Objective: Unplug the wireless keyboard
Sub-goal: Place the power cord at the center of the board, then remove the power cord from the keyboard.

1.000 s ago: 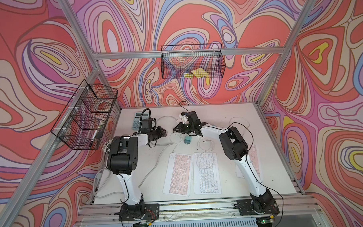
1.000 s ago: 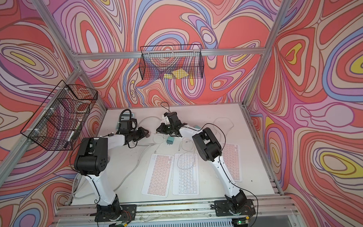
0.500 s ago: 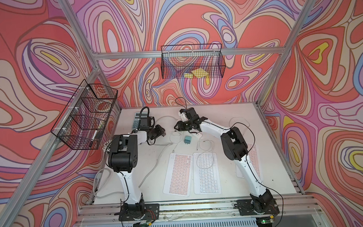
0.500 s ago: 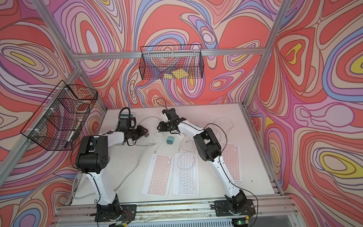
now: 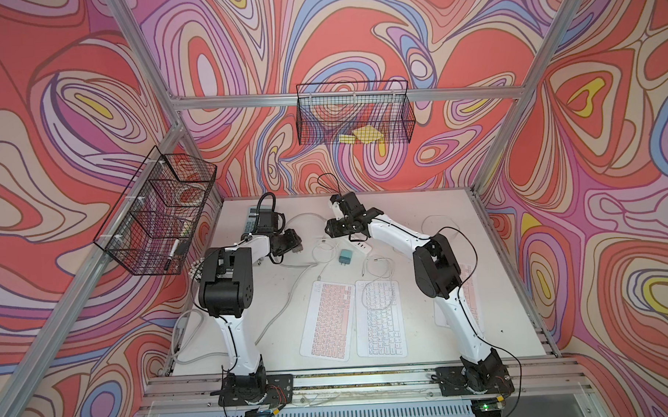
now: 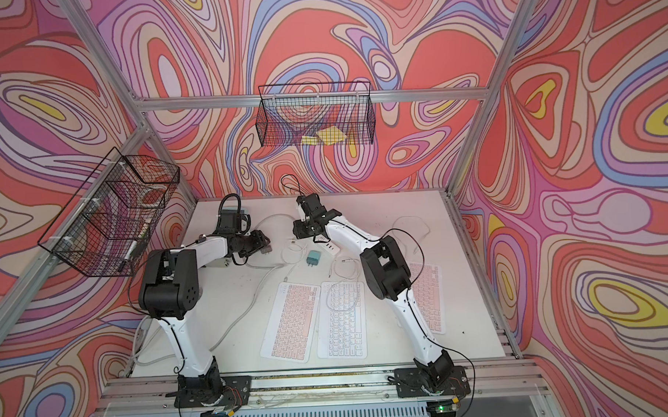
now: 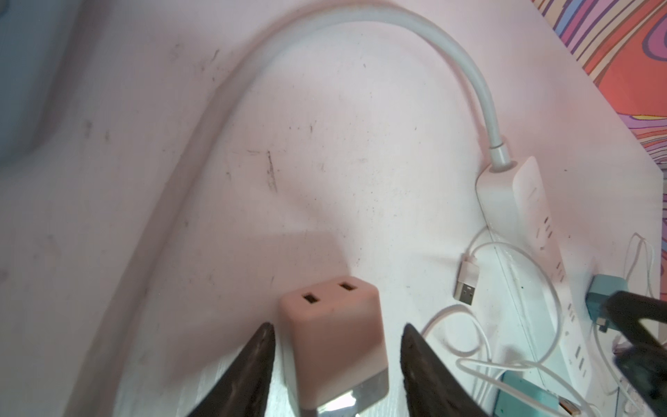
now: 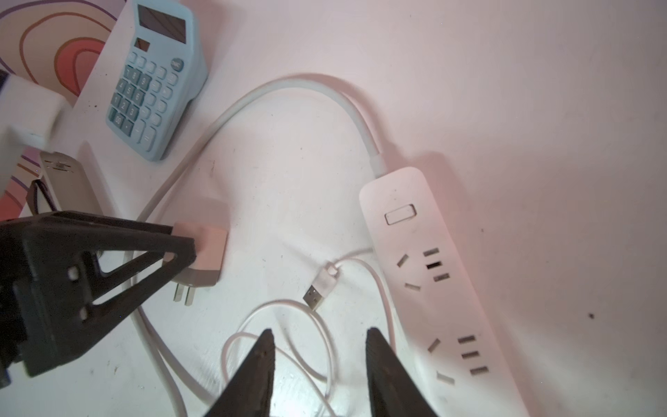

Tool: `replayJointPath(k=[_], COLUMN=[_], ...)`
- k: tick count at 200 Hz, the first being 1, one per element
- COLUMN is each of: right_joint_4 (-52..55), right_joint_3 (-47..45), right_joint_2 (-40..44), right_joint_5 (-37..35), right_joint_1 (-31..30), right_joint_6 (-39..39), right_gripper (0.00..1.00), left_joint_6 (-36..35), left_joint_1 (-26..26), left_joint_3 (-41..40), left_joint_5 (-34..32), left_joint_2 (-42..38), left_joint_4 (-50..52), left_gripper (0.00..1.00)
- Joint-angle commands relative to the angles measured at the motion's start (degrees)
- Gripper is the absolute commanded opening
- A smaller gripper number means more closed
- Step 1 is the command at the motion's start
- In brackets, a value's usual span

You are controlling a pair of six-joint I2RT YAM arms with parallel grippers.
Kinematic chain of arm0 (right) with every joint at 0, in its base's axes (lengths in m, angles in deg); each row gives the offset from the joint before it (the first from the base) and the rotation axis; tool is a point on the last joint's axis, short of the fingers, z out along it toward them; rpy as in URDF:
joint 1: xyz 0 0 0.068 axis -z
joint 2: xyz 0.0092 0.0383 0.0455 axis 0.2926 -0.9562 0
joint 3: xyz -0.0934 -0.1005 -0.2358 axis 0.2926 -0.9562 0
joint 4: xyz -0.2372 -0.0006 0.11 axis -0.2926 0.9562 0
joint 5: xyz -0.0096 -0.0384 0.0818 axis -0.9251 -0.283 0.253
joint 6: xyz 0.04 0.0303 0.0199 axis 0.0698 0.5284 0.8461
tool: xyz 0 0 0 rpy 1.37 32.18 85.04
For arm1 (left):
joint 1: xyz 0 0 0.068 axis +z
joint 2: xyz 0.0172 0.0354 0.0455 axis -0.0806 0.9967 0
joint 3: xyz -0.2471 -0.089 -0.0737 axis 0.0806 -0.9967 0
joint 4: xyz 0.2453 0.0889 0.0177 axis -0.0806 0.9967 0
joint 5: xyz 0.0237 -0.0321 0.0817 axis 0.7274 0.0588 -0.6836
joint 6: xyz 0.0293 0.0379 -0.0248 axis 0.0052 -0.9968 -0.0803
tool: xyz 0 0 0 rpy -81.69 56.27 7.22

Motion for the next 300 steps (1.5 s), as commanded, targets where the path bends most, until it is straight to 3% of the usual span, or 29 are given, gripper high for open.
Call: replayJointPath(k=[1, 66, 98, 127, 155, 203, 300], right_joint_4=[2.9, 8.4, 9.9, 11.6, 9.8, 12.0, 15.6], right_joint_3=[0.4, -3.5, -8.3, -11.9, -18.5, -21.0, -13.9], right_joint_2=[3.9, 8.9, 11.8, 13.5, 16.7, 15.8, 7.3], right_joint_5=[-4.4, -9.5, -11.3, -9.4, -11.9, -13.1, -13.3], right_joint_1=[-1.6, -5.6, -8.1, -9.1, -11.7, -14.9, -17.5], right_joint_6=[-0.8, 3.2, 6.1, 10.7, 15.4, 22.3, 26.7], right_gripper=[0.42, 0.36, 0.36, 0.35, 0.35, 0.34, 0.34], left_joint_6=[-3.2, -4.9, -2.3, -2.5, 1.2, 6.7, 11.4], left_joint_1=[0.4, 0.4, -0.3, -4.3, -8.5, -13.4, -15.9], left_joint_3=[1.2, -7.0, -12.1, -17.9, -25.0, -34.1, -43.9], left_joint_5=[-1.5, -1.5, -2.1, -5.6, -9.1, -11.8, -11.3], left_joint_2=[-4.2, -15.6, -22.3, -29.3, -36.5, -47.6, -51.7], left_joint_4=[3.8, 5.6, 8.3, 11.9, 11.2, 11.4, 5.8], left_gripper=[0.59, 0.63, 0.6, 0.59, 0.59, 0.57, 0.52])
